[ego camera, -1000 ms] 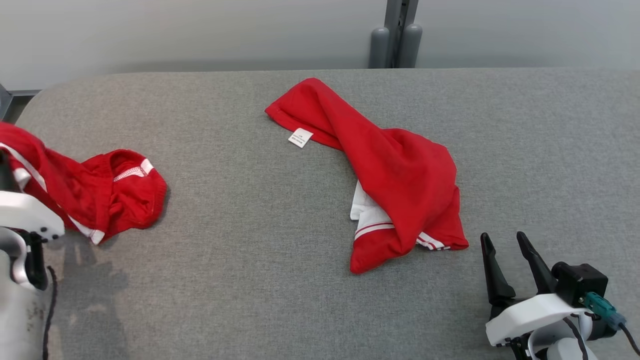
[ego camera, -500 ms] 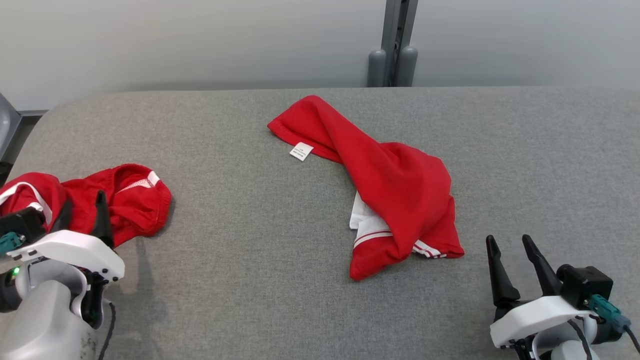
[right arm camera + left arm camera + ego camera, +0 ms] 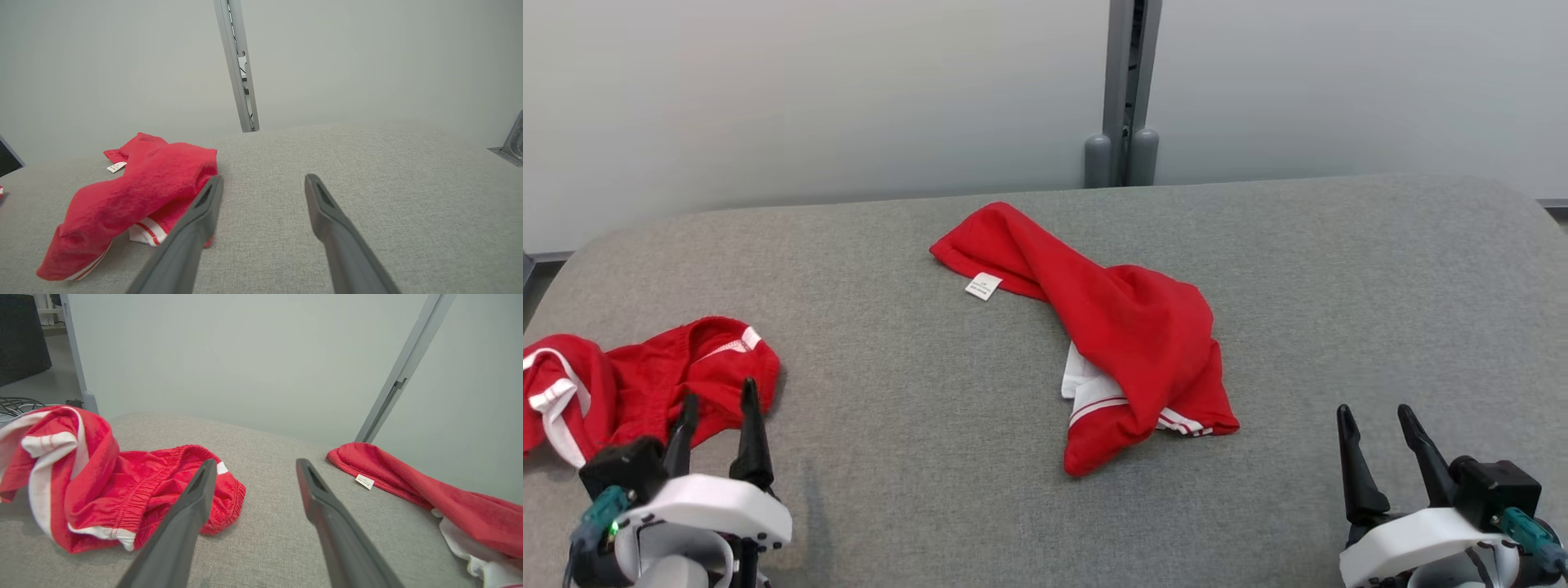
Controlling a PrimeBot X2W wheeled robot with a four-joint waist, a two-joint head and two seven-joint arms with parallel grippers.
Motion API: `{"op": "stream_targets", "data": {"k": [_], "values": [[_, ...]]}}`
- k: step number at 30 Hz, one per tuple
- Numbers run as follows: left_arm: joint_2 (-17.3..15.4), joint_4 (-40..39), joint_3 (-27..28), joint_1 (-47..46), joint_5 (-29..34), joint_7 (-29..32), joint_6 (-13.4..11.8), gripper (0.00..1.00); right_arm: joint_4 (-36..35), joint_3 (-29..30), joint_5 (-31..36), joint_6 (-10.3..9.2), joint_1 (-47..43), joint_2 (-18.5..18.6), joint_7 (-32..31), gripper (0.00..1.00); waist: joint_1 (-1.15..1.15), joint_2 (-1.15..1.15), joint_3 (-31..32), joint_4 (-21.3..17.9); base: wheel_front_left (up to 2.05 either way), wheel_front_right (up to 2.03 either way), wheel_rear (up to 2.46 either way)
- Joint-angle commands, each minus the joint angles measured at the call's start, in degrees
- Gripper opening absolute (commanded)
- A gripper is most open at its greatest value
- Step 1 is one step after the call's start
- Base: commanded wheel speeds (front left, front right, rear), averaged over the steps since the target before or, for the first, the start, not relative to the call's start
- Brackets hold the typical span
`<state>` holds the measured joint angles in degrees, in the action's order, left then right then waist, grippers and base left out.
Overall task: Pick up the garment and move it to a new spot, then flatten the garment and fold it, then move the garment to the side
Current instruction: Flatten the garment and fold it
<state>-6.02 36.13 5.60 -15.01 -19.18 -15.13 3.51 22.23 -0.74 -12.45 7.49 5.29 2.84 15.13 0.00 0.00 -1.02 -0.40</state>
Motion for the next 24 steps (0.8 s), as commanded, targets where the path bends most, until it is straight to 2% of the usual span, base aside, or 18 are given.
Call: {"op": "stream_targets", "data": {"k": [1, 8, 12, 19, 24], "values": [[0.17, -1.51, 0.91, 2.02, 1.11, -0.01, 0.30, 1.00, -0.26, -0.03, 0.55, 0.01, -0.55, 0.23, 0.02, 1.00, 0.00, 0.00, 0.73, -1.18, 0.00, 0.00, 0.00], [2.44, -9.15, 3.57, 11.11, 5.93, -0.01, 1.45, 1.00, -0.58, -0.43, 0.49, 0.01, -2.33, 0.22, 0.02, 1.00, 0.00, 0.00, 1.97, -3.51, 0.00, 0.00, 0.00], [2.97, -11.46, 3.02, 15.27, 7.42, -0.01, 1.97, 1.00, -0.73, -0.51, 0.43, 0.01, -3.03, 0.22, 0.02, 1.00, 0.00, 0.00, 2.24, -4.10, 0.00, 0.00, 0.00], [2.99, -12.01, 0.26, 17.73, 5.45, -0.02, 0.88, 1.00, -0.18, -1.91, -0.22, 0.01, -3.18, 0.21, 0.02, 1.00, 0.00, 0.00, 1.94, -4.15, 0.00, 0.00, 0.00], [3.00, -11.80, -1.72, 16.60, 4.97, -0.02, 0.74, 1.00, -0.52, -7.10, -2.48, 0.01, -1.79, 0.20, 0.03, 1.00, 0.00, 0.00, 0.89, -2.76, 0.00, 0.00, 0.00]]}}
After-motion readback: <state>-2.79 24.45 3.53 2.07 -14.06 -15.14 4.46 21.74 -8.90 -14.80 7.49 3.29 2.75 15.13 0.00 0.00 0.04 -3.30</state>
